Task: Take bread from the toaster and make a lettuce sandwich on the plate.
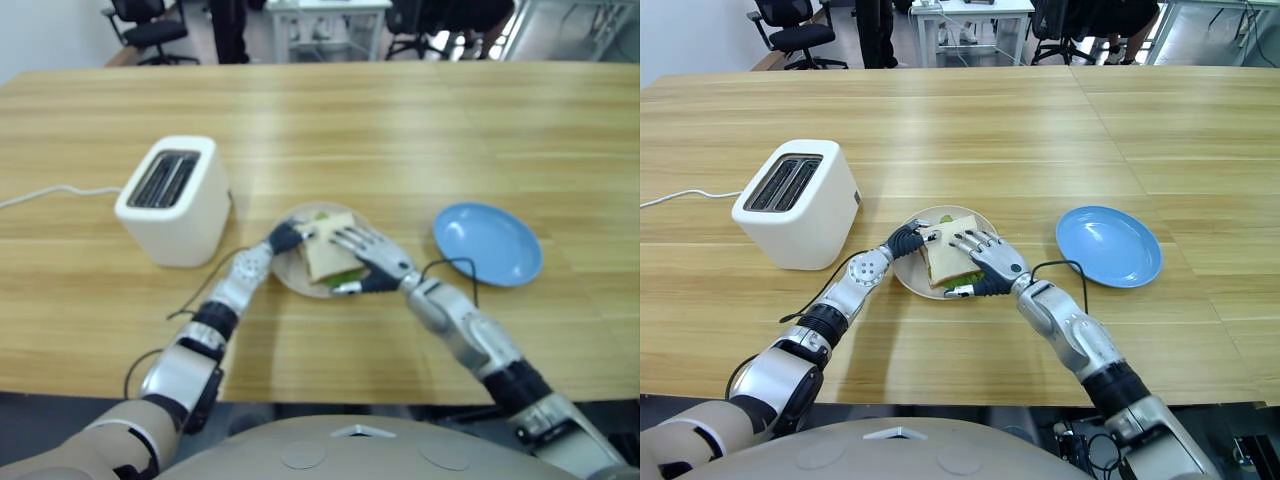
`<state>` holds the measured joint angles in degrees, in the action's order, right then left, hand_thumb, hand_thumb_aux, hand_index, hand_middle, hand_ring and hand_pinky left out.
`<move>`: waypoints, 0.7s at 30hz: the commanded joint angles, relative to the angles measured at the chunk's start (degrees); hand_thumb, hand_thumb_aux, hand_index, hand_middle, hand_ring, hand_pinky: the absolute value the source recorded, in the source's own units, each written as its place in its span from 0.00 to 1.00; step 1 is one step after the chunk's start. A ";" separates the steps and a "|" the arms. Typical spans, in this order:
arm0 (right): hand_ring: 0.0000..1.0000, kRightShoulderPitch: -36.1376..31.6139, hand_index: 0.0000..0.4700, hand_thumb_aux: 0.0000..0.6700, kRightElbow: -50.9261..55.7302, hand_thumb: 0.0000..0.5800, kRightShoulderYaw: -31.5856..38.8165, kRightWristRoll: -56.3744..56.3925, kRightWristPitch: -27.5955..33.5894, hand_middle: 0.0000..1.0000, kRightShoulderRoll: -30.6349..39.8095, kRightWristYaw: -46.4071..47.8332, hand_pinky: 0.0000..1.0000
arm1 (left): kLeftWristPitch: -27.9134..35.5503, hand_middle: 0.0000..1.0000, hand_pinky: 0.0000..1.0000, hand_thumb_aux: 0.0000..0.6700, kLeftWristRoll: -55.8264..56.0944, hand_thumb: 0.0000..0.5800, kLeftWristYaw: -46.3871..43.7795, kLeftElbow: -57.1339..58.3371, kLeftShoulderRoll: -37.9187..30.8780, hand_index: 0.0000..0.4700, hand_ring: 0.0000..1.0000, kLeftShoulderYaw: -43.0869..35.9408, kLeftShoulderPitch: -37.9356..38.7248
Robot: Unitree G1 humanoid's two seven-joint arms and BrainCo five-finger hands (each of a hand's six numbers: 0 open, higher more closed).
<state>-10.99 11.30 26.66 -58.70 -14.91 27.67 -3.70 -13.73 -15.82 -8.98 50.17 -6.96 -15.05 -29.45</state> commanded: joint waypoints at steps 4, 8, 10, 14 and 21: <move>0.00 -3.87 0.00 0.00 14.26 0.00 10.99 -8.13 2.03 0.00 -0.78 4.58 0.00 | 3.25 1.00 1.00 1.00 -2.33 1.00 -0.35 2.28 -0.58 0.98 1.00 -1.94 2.43; 0.00 -2.75 0.00 0.00 14.33 0.00 13.91 -8.31 2.39 0.00 -0.15 8.88 0.00 | 2.76 1.00 1.00 1.00 -3.58 1.00 0.90 -0.46 -1.13 0.98 1.00 -2.32 2.99; 0.00 -2.46 0.00 0.00 14.27 0.00 14.73 -8.72 2.59 0.00 0.32 10.32 0.00 | 2.88 0.00 0.00 0.00 -6.06 0.00 4.75 -2.67 -1.97 0.00 0.00 -2.68 2.92; 0.00 -2.24 0.00 0.00 13.31 0.00 15.46 -8.77 3.19 0.00 0.99 11.44 0.00 | 4.05 0.00 0.00 0.00 -12.87 0.00 16.85 -12.65 -5.45 0.00 0.00 -1.54 3.55; 0.00 -2.14 0.00 0.00 12.25 0.00 14.97 -7.89 4.20 0.00 1.42 11.96 0.00 | 12.70 0.00 0.00 0.00 -26.26 0.00 27.97 -42.41 -12.30 0.00 0.00 3.39 9.90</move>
<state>-16.99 16.41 36.28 -64.86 -10.69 27.55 0.59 -4.01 -38.30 17.70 14.48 -18.31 -12.22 -22.11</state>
